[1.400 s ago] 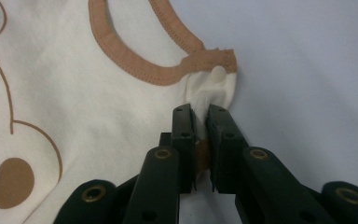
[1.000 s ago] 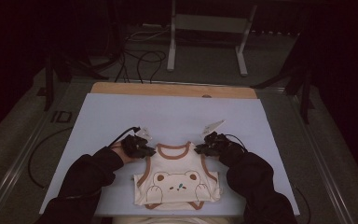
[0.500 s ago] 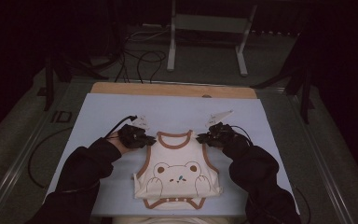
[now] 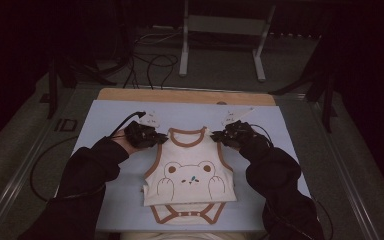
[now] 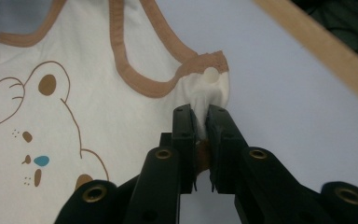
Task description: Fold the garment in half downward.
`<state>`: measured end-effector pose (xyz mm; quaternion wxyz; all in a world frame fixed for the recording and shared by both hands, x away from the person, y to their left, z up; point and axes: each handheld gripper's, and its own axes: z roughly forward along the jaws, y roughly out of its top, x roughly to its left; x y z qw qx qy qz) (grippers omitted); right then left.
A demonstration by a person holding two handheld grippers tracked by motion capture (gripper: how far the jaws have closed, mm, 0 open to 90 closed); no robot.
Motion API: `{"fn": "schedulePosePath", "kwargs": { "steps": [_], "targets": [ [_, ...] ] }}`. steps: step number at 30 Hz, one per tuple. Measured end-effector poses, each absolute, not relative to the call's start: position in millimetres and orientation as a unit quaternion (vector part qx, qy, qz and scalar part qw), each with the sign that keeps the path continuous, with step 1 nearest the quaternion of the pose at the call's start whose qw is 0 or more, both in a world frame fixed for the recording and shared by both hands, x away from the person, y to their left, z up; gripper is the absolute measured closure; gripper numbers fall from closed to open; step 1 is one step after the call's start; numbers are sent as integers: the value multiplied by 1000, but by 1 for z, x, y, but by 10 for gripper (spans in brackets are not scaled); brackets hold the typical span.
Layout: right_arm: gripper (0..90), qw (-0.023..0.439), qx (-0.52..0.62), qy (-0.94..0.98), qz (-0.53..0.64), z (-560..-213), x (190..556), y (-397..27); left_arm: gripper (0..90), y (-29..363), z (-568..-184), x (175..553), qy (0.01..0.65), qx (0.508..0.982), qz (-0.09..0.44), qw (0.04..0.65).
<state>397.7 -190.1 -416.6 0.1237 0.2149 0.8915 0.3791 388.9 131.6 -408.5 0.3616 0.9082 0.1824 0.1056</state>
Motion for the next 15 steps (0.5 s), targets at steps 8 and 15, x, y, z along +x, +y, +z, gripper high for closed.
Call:
{"fn": "schedulePosePath", "kwargs": {
  "steps": [8,15],
  "targets": [
    [828,143,210,888,384,-401,404,-188,871,129,-391,395,180,905,125,365],
    [828,158,210,883,388,-390,407,-188,870,129,-382,399,180,903,138,366]
  ]
}}
